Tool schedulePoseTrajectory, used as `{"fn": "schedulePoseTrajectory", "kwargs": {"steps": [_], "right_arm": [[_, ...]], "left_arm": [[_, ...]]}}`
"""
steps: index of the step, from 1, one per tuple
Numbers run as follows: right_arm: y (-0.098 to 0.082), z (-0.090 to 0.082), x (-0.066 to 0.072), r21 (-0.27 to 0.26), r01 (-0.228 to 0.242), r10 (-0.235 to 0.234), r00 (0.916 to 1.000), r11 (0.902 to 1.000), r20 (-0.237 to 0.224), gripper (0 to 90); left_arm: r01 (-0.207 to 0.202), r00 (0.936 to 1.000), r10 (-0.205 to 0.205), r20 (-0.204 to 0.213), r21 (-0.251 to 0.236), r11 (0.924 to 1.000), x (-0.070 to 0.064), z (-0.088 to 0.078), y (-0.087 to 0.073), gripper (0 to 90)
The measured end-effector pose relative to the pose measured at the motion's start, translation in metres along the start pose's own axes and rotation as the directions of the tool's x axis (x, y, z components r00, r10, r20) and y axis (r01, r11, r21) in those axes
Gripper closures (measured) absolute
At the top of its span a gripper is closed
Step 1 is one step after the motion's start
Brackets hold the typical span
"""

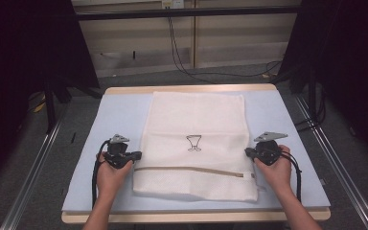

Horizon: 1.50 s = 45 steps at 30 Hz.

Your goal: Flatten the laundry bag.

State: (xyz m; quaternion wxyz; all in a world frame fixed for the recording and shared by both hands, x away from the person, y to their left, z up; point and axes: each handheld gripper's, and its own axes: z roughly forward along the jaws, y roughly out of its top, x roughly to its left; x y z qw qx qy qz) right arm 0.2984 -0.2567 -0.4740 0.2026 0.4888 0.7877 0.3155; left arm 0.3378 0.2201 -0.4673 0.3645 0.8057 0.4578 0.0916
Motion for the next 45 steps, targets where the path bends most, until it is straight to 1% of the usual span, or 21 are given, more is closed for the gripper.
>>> {"fn": "schedulePoseTrajectory", "kwargs": {"steps": [4, 8, 10, 12, 13, 15, 16, 18, 19, 20, 22, 26, 27, 28, 29, 30, 31, 32, 37, 40, 45], "right_arm": [[0.003, 0.005, 0.0, -0.015, 0.008, -0.008, 1.0, 0.9999, 0.002, 87.6], [0.002, 0.002, 0.0, -0.018, -0.02, 0.018, 0.9977, 0.9996, -0.065, 87.2], [0.001, -0.001, 0.0, -0.012, -0.04, 0.039, 0.9965, 0.9991, -0.074, 86.5], [0.001, -0.001, -0.001, -0.016, -0.031, 0.03, 0.9961, 0.9994, -0.083, 86.5], [0.001, -0.002, -0.001, -0.003, -0.041, 0.041, 0.9951, 0.9991, -0.09, 86.5], [0.0, -0.003, -0.002, -0.016, -0.036, 0.035, 0.9953, 0.9992, -0.091, 86.4], [0.0, -0.002, -0.002, -0.016, -0.036, 0.034, 0.9954, 0.9992, -0.089, 86.2], [0.0, -0.002, -0.002, -0.019, -0.036, 0.034, 0.9949, 0.9992, -0.094, 85.6], [0.0, -0.002, -0.002, -0.008, -0.045, 0.044, 0.9948, 0.999, -0.092, 85.5], [0.0, 0.0, -0.002, -0.006, -0.03, 0.029, 0.9954, 0.9995, -0.091, 85.5], [0.0, 0.002, -0.001, -0.002, -0.028, 0.027, 0.9954, 0.9996, -0.092, 85.4], [0.001, 0.001, 0.0, -0.004, -0.032, 0.032, 0.9956, 0.9995, -0.088, 85.6], [0.0, 0.001, -0.001, -0.006, -0.031, 0.031, 0.9955, 0.9995, -0.09, 85.6], [0.0, 0.001, -0.001, -0.006, -0.032, 0.031, 0.9952, 0.9995, -0.093, 85.6], [0.0, 0.001, -0.001, -0.006, -0.033, 0.032, 0.995, 0.9995, -0.095, 85.6], [0.0, 0.002, -0.001, -0.009, -0.033, 0.032, 0.9952, 0.9994, -0.093, 85.6], [0.0, 0.001, -0.001, -0.009, -0.033, 0.032, 0.9949, 0.9994, -0.095, 85.7], [0.0, 0.0, -0.001, -0.013, -0.03, 0.028, 0.9949, 0.9995, -0.097, 85.8], [0.001, -0.002, 0.0, -0.037, -0.039, 0.034, 0.9918, 0.9986, -0.123, 86.2], [0.002, 0.0, 0.005, -0.038, -0.015, 0.009, 0.9896, 0.9992, -0.144, 86.3], [0.004, 0.001, 0.01, -0.039, 0.01, -0.016, 0.9877, 0.9992, -0.155, 86.7]], "left_arm": [[0.036, 0.9993, -0.036, 0.008, -0.012, 0.9993, 0.002, -0.008, -0.006, 87.6], [0.045, 0.999, -0.045, -0.004, 0.001, 0.999, 0.0, -0.017, -0.011, 87.6], [0.047, 0.9989, -0.047, -0.004, 0.009, 0.9989, -0.002, -0.018, -0.012, 87.6], [0.035, 0.9994, -0.035, -0.006, 0.02, 0.9992, -0.003, -0.018, -0.011, 87.4], [0.046, 0.999, -0.046, 0.0, 0.017, 0.9988, -0.004, -0.017, -0.01, 86.6], [0.055, 0.9985, -0.055, 0.002, 0.001, 0.9985, -0.003, -0.017, -0.01, 80.2], [0.066, 0.9978, -0.066, -0.003, -0.04, 0.997, 0.0, -0.016, -0.01, 74.1], [0.057, 0.9979, -0.059, -0.025, -0.074, 0.9956, 0.004, -0.013, -0.008, 58.2], [0.044, 0.9975, -0.048, -0.051, -0.069, 0.9967, 0.007, -0.01, -0.006, 54.0], [0.049, 0.9978, -0.051, -0.041, -0.055, 0.9973, 0.009, -0.005, -0.005, 51.9], [0.051, 0.9985, -0.051, -0.022, -0.018, 0.9986, 0.011, 0.005, -0.003, 53.4], [0.05, 0.9983, -0.05, -0.029, -0.003, 0.9987, 0.009, 0.009, -0.003, 63.9], [0.07, 0.9975, -0.07, -0.015, -0.007, 0.9976, 0.007, 0.009, -0.004, 74.7], [0.059, 0.9981, -0.059, -0.021, -0.001, 0.9983, 0.006, 0.008, -0.005, 77.1], [0.071, 0.9975, -0.071, -0.003, 0.004, 0.9975, 0.006, 0.007, -0.005, 83.3], [0.075, 0.9972, -0.075, -0.003, 0.017, 0.997, 0.006, 0.005, -0.005, 84.7], [0.087, 0.9962, -0.087, -0.008, 0.003, 0.9962, 0.005, 0.003, -0.005, 85.6], [0.073, 0.9973, -0.073, -0.008, 0.015, 0.9972, 0.006, 0.0, -0.005, 86.1], [0.081, 0.9963, -0.081, -0.026, 0.002, 0.9967, 0.009, -0.007, -0.009, 86.3], [0.08, 0.9956, -0.08, -0.05, -0.003, 0.9968, 0.013, -0.009, -0.01, 86.1], [0.065, 0.9963, -0.065, -0.057, 0.013, 0.9978, 0.016, -0.014, -0.01, 86.2]]}}
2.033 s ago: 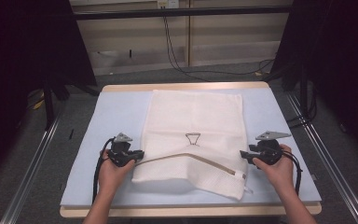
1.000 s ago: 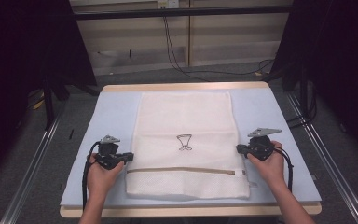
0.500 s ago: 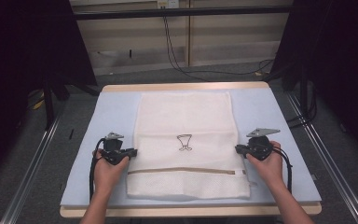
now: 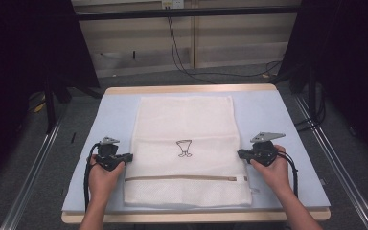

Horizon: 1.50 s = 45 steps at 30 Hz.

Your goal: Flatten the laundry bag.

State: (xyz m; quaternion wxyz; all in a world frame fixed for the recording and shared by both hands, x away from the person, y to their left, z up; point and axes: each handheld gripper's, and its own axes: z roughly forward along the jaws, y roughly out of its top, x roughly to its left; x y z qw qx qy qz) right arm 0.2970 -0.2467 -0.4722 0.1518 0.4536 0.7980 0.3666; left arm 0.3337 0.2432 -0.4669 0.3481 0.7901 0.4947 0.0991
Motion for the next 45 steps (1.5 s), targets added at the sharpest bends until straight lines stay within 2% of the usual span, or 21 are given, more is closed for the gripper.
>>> {"fn": "schedulePoseTrajectory", "kwargs": {"steps": [3, 5, 9, 12, 13, 17, 21, 23, 25, 26, 27, 28, 29, 31, 32, 33, 36, 38, 39, 41, 45], "right_arm": [[0.0, 0.001, 0.0, 0.003, 0.002, -0.002, 1.0, 1.0, -0.001, 86.7], [-0.001, 0.002, -0.001, 0.001, 0.004, -0.004, 1.0, 1.0, -0.001, 86.5], [-0.001, 0.001, 0.001, -0.004, 0.01, -0.01, 1.0, 0.9999, 0.001, 85.0], [-0.001, -0.001, 0.002, -0.017, -0.001, 0.001, 1.0, 0.9999, -0.004, 81.1], [-0.001, -0.003, 0.002, -0.027, -0.003, 0.003, 1.0, 0.9996, -0.004, 80.0], [-0.002, -0.012, 0.003, -0.073, 0.029, -0.028, 0.9996, 0.9969, 0.003, 76.3], [-0.005, -0.018, 0.005, -0.097, 0.072, -0.076, 0.9966, 0.9926, -0.034, 76.9], [-0.005, -0.02, 0.008, -0.109, 0.102, -0.106, 0.9938, 0.9888, -0.034, 84.2], [-0.004, -0.023, 0.009, -0.122, 0.109, -0.115, 0.9923, 0.9865, -0.046, 90.0], [-0.003, -0.024, 0.011, -0.133, 0.101, -0.108, 0.993, 0.986, -0.049, 90.0], [-0.003, -0.025, 0.011, -0.137, 0.103, -0.112, 0.9918, 0.9851, -0.061, 90.0], [-0.003, -0.025, 0.012, -0.141, 0.1, -0.11, 0.9915, 0.985, -0.069, 90.0], [-0.003, -0.025, 0.013, -0.14, 0.101, -0.111, 0.9916, 0.985, -0.066, 90.0], [-0.003, -0.024, 0.014, -0.135, 0.102, -0.113, 0.9907, 0.9856, -0.077, 90.0], [-0.003, -0.024, 0.015, -0.134, 0.097, -0.108, 0.991, 0.9863, -0.079, 90.0], [-0.003, -0.024, 0.015, -0.131, 0.094, -0.105, 0.9911, 0.9869, -0.082, 90.0], [-0.002, -0.023, 0.015, -0.134, 0.093, -0.106, 0.9903, 0.9866, -0.09, 90.0], [-0.002, -0.023, 0.016, -0.132, 0.096, -0.109, 0.9899, 0.9865, -0.091, 90.0], [-0.002, -0.022, 0.016, -0.128, 0.099, -0.111, 0.9897, 0.9868, -0.09, 90.0], [-0.003, -0.022, 0.017, -0.125, 0.104, -0.116, 0.9892, 0.9867, -0.09, 90.0], [-0.004, -0.024, 0.018, -0.12, 0.11, -0.121, 0.9889, 0.9866, -0.087, 90.0]], "left_arm": [[0.018, 0.9998, -0.018, -0.001, -0.022, 0.9996, -0.001, -0.001, -0.001, 86.1], [0.015, 0.9999, -0.015, 0.004, -0.005, 0.9999, 0.0, -0.001, -0.001, 85.5], [0.015, 0.9998, -0.015, -0.014, 0.003, 0.9999, 0.0, -0.002, 0.001, 82.2], [0.015, 0.9986, -0.016, -0.05, -0.031, 0.9994, -0.001, -0.004, 0.003, 71.1], [0.008, 0.9985, -0.009, -0.053, -0.025, 0.9996, -0.001, -0.006, 0.004, 69.8], [0.006, 0.9987, -0.008, -0.049, -0.053, 0.9986, -0.002, -0.009, 0.008, 62.4], [0.004, 0.9999, -0.005, -0.011, -0.074, 0.9972, -0.011, -0.005, 0.012, 52.5], [-0.02, 0.9998, 0.02, 0.003, -0.074, 0.997, -0.015, -0.006, 0.014, 49.4], [-0.012, 0.9996, 0.014, 0.023, -0.093, 0.9956, -0.022, -0.005, 0.017, 44.4], [-0.03, 0.9991, 0.032, 0.027, -0.092, 0.9953, -0.023, -0.005, 0.018, 41.8], [-0.022, 0.9988, 0.027, 0.041, -0.109, 0.9938, -0.027, -0.005, 0.019, 39.8], [-0.032, 0.9978, 0.038, 0.054, -0.107, 0.9937, -0.029, -0.005, 0.02, 37.6], [-0.021, 0.9975, 0.028, 0.065, -0.111, 0.9936, -0.031, -0.004, 0.021, 36.3], [-0.016, 0.9938, 0.026, 0.108, -0.093, 0.9956, -0.034, -0.003, 0.023, 31.7], [-0.022, 0.9932, 0.033, 0.112, -0.092, 0.9955, -0.035, -0.003, 0.023, 29.4], [-0.044, 0.9902, 0.056, 0.127, -0.098, 0.9942, -0.038, -0.002, 0.024, 29.0], [-0.064, 0.9826, 0.085, 0.166, -0.126, 0.99, -0.045, -0.001, 0.028, 22.4], [-0.078, 0.9773, 0.099, 0.187, -0.114, 0.9904, -0.05, -0.001, 0.03, 20.9], [-0.078, 0.9741, 0.097, 0.204, -0.1, 0.992, -0.052, 0.0, 0.03, 20.6], [-0.062, 0.9725, 0.078, 0.22, -0.08, 0.9949, -0.057, 0.001, 0.032, 19.7], [-0.084, 0.963, 0.1, 0.25, -0.073, 0.9938, -0.067, 0.003, 0.033, 18.2]]}}
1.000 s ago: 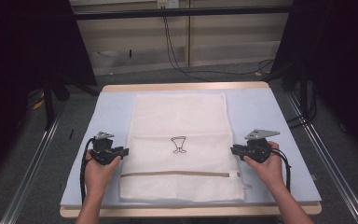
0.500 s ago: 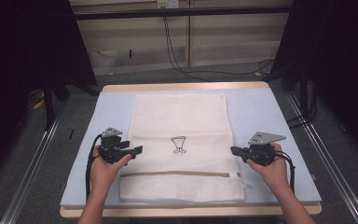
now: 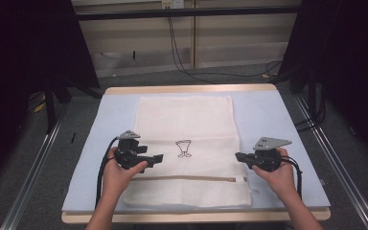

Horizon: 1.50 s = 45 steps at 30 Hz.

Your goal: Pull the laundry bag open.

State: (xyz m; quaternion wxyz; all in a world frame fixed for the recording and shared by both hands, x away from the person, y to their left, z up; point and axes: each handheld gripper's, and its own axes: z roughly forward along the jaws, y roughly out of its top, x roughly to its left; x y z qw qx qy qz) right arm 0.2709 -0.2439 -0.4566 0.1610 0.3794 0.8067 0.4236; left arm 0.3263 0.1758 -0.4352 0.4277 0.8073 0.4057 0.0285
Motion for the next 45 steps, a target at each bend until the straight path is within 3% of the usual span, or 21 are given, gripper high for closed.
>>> {"fn": "schedulePoseTrajectory", "kwargs": {"steps": [10, 19, 26, 32, 34, 37, 39, 43, 45], "right_arm": [[-0.002, -0.006, 0.0, -0.006, -0.014, 0.013, 0.9999, 0.9999, -0.009, 90.0], [-0.001, -0.008, 0.001, 0.005, -0.001, 0.001, 1.0, 1.0, -0.002, 90.0], [-0.008, -0.014, 0.01, 0.044, 0.051, -0.05, 0.9984, 0.9977, -0.026, 90.0], [-0.019, -0.023, 0.014, 0.052, 0.062, -0.06, 0.9973, 0.9967, -0.043, 90.0], [-0.022, -0.024, 0.015, 0.046, 0.064, -0.062, 0.9966, 0.9969, -0.054, 90.0], [-0.024, -0.025, 0.018, 0.039, 0.065, -0.063, 0.9967, 0.9972, -0.053, 90.0], [-0.024, -0.025, 0.018, 0.033, 0.064, -0.062, 0.9967, 0.9974, -0.052, 90.0], [-0.024, -0.027, 0.019, 0.022, 0.055, -0.054, 0.997, 0.9982, -0.055, 90.0], [-0.025, -0.028, 0.019, 0.024, 0.051, -0.05, 0.9968, 0.9984, -0.063, 90.0]], "left_arm": [[0.001, 0.9971, -0.002, 0.076, 0.017, 0.9999, -0.017, 0.012, 0.005, 15.1], [-0.015, 0.9939, 0.01, 0.11, 0.048, 0.9988, -0.03, 0.021, 0.007, 14.9], [-0.03, 0.9917, 0.023, 0.126, 0.055, 0.998, -0.042, 0.026, 0.009, 15.0], [-0.075, 0.9887, 0.068, 0.133, 0.05, 0.9959, -0.054, 0.03, 0.013, 21.0], [-0.075, 0.9861, 0.066, 0.152, 0.05, 0.9959, -0.056, 0.033, 0.013, 21.9], [-0.058, 0.9822, 0.041, 0.183, 0.088, 0.9944, -0.06, 0.036, 0.014, 28.5], [-0.081, 0.982, 0.068, 0.176, 0.064, 0.9947, -0.065, 0.037, 0.015, 28.8], [-0.05, 0.977, 0.048, 0.208, 0.005, 0.9988, -0.077, 0.04, 0.015, 37.7], [-0.048, 0.9758, 0.041, 0.215, 0.027, 0.9985, -0.082, 0.042, 0.016, 39.9]]}}
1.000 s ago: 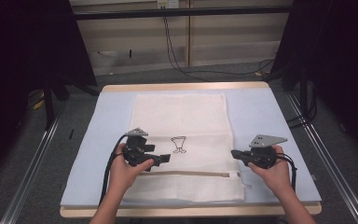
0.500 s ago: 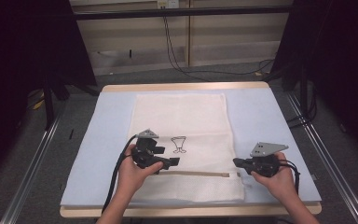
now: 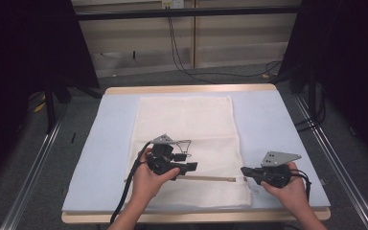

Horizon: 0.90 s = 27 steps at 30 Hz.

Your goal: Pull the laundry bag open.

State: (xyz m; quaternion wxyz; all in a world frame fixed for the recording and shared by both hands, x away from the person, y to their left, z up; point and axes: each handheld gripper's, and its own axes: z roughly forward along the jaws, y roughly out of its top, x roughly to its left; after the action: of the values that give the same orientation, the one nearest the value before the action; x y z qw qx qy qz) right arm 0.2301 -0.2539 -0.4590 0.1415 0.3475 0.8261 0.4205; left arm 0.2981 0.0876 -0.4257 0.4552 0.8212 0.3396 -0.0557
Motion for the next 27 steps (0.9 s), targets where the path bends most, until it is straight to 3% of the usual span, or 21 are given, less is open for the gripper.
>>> {"fn": "schedulePoseTrajectory", "kwargs": {"steps": [5, 8, 11, 16, 17, 18, 23, 25, 27], "right_arm": [[-0.004, 0.004, 0.002, 0.029, 0.004, -0.004, 1.0, 0.9996, -0.005, 90.0], [-0.006, 0.006, 0.001, 0.039, 0.007, -0.007, 0.9999, 0.9992, -0.011, 90.0], [-0.008, 0.009, 0.001, 0.054, 0.007, -0.006, 0.9999, 0.9985, -0.01, 90.0], [-0.008, 0.013, 0.002, 0.057, 0.017, -0.016, 0.9996, 0.9982, -0.023, 90.0], [-0.008, 0.013, 0.002, 0.057, 0.022, -0.02, 0.9995, 0.9981, -0.024, 90.0], [-0.009, 0.014, 0.003, 0.058, 0.027, -0.026, 0.9994, 0.9979, -0.022, 90.0], [-0.008, 0.015, 0.004, 0.06, 0.049, -0.048, 0.9983, 0.997, -0.032, 90.0], [-0.009, 0.017, 0.004, 0.064, 0.063, -0.061, 0.9975, 0.996, -0.036, 90.0], [-0.009, 0.018, 0.005, 0.071, 0.067, -0.064, 0.9974, 0.9952, -0.033, 90.0]], "left_arm": [[0.06, 0.9967, -0.061, 0.054, 0.028, 0.9978, -0.009, 0.013, 0.0, 44.3], [0.104, 0.9885, -0.11, 0.104, 0.061, 0.9927, -0.017, 0.022, 0.002, 46.2], [0.128, 0.9831, -0.139, 0.119, 0.093, 0.9874, -0.023, 0.031, 0.005, 49.7], [0.151, 0.9796, -0.164, 0.116, 0.118, 0.9815, -0.025, 0.046, 0.007, 52.2], [0.164, 0.9764, -0.179, 0.122, 0.123, 0.9788, -0.026, 0.049, 0.007, 52.3], [0.165, 0.9777, -0.179, 0.109, 0.128, 0.9779, -0.026, 0.053, 0.006, 52.6], [0.215, 0.9675, -0.23, 0.104, 0.143, 0.9661, -0.03, 0.069, 0.005, 52.5], [0.189, 0.9747, -0.205, 0.088, 0.167, 0.9678, -0.03, 0.073, 0.004, 53.7], [0.198, 0.9748, -0.213, 0.068, 0.179, 0.9638, -0.03, 0.079, 0.003, 53.9]]}}
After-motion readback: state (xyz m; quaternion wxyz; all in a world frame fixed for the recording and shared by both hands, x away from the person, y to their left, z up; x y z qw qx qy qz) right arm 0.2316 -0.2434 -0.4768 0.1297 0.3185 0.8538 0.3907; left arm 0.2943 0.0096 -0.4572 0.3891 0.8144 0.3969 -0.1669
